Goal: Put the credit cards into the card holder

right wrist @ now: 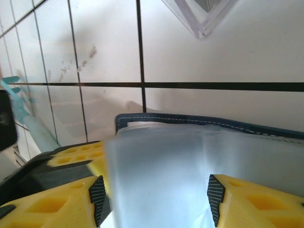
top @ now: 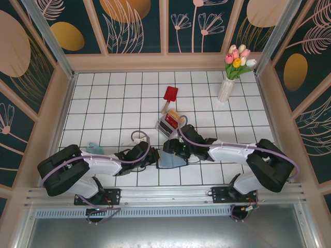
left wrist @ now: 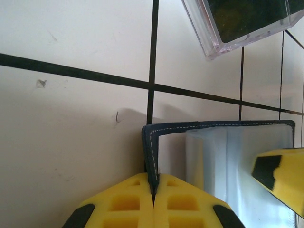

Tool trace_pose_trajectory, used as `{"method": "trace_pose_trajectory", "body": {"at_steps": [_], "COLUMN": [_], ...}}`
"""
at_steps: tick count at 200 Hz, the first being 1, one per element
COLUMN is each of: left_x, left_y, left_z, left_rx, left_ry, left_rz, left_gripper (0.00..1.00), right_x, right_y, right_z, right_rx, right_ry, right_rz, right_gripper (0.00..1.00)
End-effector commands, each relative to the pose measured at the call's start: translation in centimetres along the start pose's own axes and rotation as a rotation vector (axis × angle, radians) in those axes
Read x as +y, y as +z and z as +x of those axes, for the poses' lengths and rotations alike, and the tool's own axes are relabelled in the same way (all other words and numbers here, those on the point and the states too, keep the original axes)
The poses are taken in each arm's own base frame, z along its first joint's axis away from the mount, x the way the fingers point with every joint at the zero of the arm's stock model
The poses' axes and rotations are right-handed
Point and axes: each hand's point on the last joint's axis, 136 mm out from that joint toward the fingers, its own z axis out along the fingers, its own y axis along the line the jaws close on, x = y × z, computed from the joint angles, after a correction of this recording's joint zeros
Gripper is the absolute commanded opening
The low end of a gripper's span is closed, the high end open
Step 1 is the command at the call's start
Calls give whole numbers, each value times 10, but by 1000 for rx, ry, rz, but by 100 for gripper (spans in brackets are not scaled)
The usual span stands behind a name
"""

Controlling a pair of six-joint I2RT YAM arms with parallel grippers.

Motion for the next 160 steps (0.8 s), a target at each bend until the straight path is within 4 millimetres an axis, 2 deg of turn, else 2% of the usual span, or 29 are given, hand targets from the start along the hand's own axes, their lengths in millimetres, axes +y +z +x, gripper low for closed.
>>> {"method": "trace_pose_trajectory", "body": {"at_steps": [1,25,36,52,66,78,89,98,114,125,139,150,160], "left_x": [4,5,5,5,5,4,2,1,1,4,14,27,39], "left_y": [4,5,6,6,6,6,5,4,0,-6,-17,-30,-41], "left_z": [0,-1,0,1,0,-1,-2,-3,-6,-9,-15,-22,-27], "left_rx": [-1,-7,-3,-1,-7,-9,-11,-15,-25,-42,-82,-133,-176], "left_ry": [-13,-16,-16,-16,-14,-10,-3,0,4,-2,-24,-60,-93], "left_rz": [-23,-28,-26,-22,-22,-20,-18,-18,-27,-46,-94,-143,-172], "left_gripper": [0,0,0,0,0,0,0,0,7,15,19,30,31], "right_x": [-6,-9,-13,-29,-46,-52,-57,-63,-77,-87,-97,-100,-102], "right_y": [-5,-2,0,4,7,11,13,15,14,12,10,10,11], "right_z": [1,6,7,9,10,13,15,16,18,20,24,26,27], "right_rx": [-14,12,23,26,22,34,36,34,26,22,15,10,3], "right_ry": [30,39,39,32,29,4,-27,-58,-106,-134,-156,-171,-185], "right_rz": [-20,-31,-5,93,185,232,295,366,528,628,724,763,794], "right_gripper": [61,58,48,41,40,39,41,48,51,52,53,53,54]}}
